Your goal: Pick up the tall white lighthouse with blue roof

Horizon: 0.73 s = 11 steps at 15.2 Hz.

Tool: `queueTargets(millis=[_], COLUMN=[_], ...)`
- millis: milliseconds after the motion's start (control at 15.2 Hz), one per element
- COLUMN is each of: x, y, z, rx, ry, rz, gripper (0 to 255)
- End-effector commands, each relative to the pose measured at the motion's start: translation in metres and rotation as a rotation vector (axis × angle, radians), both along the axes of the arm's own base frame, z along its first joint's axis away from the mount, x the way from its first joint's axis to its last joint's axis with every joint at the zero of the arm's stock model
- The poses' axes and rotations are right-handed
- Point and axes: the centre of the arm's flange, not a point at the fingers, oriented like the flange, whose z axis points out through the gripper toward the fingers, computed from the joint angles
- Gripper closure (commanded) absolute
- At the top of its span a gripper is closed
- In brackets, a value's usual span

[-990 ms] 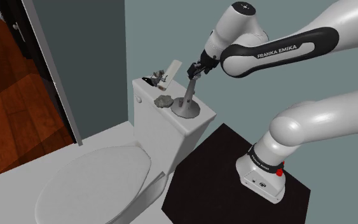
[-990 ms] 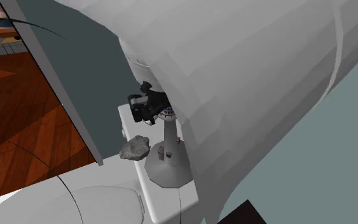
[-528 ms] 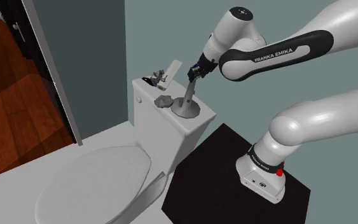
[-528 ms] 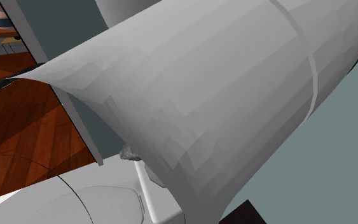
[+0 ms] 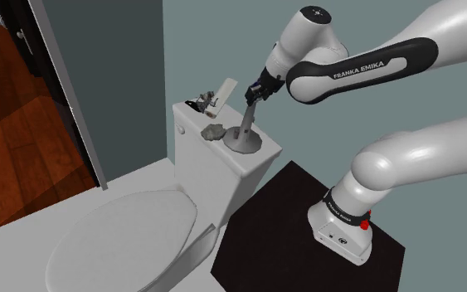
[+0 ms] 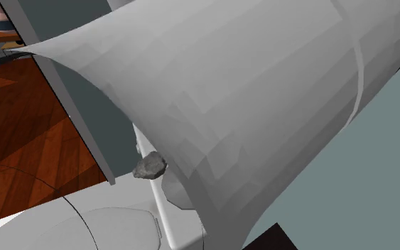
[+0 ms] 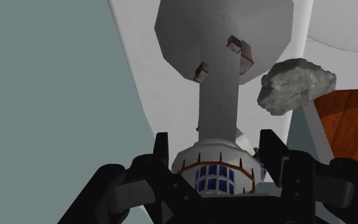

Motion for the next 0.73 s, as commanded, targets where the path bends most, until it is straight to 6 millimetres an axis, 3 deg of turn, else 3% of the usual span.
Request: queueTargets(millis=[0, 660], x=[0.0, 0.0], y=[0.0, 0.0], z=[0.01, 0.063], rx=[0.0, 0.0], ry=[-0.001, -0.001], rz=[0.0, 0.0], gripper=[255, 255])
